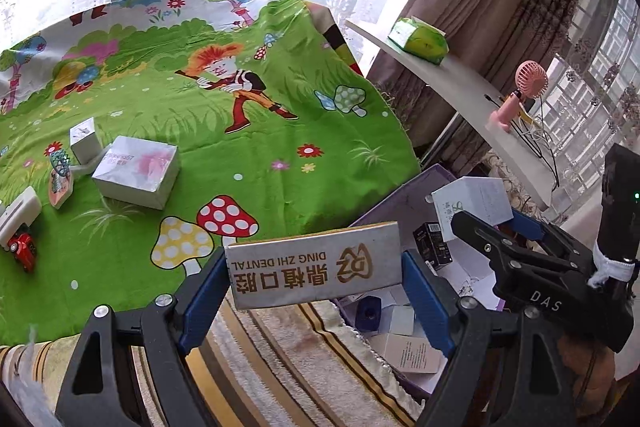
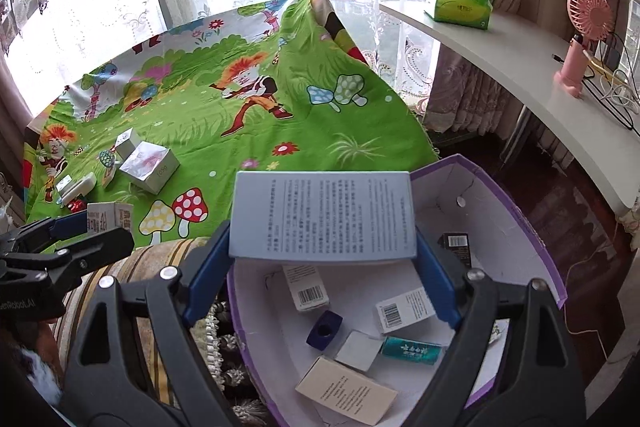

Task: Organize rigid objects
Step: 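Carry both boxes over the storage box and open both tools, then move both open tools back toward the remaining items on the bed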

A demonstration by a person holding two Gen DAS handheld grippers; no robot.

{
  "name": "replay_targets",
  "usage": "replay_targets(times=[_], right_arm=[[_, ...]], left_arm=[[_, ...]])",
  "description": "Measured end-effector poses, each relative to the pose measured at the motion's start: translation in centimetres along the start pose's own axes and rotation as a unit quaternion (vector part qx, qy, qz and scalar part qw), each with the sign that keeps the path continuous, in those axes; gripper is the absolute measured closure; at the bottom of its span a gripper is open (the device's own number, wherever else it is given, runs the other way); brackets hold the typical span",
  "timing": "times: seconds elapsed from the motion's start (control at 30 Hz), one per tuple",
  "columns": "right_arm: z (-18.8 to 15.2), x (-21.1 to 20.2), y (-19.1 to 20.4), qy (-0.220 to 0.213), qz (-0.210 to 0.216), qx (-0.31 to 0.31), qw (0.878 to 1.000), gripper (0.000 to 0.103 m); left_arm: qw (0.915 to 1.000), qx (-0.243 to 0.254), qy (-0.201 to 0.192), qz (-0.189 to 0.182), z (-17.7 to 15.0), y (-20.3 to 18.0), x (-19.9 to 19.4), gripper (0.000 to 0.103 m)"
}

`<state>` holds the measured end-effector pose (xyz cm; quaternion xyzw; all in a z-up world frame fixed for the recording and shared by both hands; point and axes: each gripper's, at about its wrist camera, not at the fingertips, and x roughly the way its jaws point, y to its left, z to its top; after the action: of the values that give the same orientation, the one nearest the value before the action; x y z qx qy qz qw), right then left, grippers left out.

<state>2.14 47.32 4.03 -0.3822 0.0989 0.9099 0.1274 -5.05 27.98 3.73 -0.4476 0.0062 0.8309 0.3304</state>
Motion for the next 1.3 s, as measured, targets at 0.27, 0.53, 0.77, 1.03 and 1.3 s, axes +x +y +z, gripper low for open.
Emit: replay_targets(times=[0.27, 0.53, 0.77, 1.03, 1.3], right_arm=[[0.2, -0.7, -3.0, -0.012, -0.021, 0.031, 0.999, 0.006], [0.0, -0.4, -2.7, -0.006, -0.014, 0.026, 1.0, 0.006], [0.2, -0.7, -1.4, -0.009, -0.018, 0.007, 1.0, 0.006], [0.5, -0.7, 0.3, -0.009, -0.016, -0.01, 1.0, 0.006], [1.0, -0.2, 2.5, -0.008, -0.004, -0.024, 1.0, 0.006]], left_arm=[[0.9981, 0.057, 0.003, -0.022, 0.3, -3.7, 1.0, 0.016], [0.9976, 0.06, -0.033, -0.004, 0.5, -2.8, -0.2, 0.016], [0.9972, 0.057, -0.049, 0.003, 0.8, -1.5, -1.3, 0.016], [0.9964, 0.047, -0.068, 0.018, 1.0, 0.6, -2.5, 0.016], [0.995, 0.017, -0.088, 0.043, 1.8, 4.6, -4.3, 0.016]])
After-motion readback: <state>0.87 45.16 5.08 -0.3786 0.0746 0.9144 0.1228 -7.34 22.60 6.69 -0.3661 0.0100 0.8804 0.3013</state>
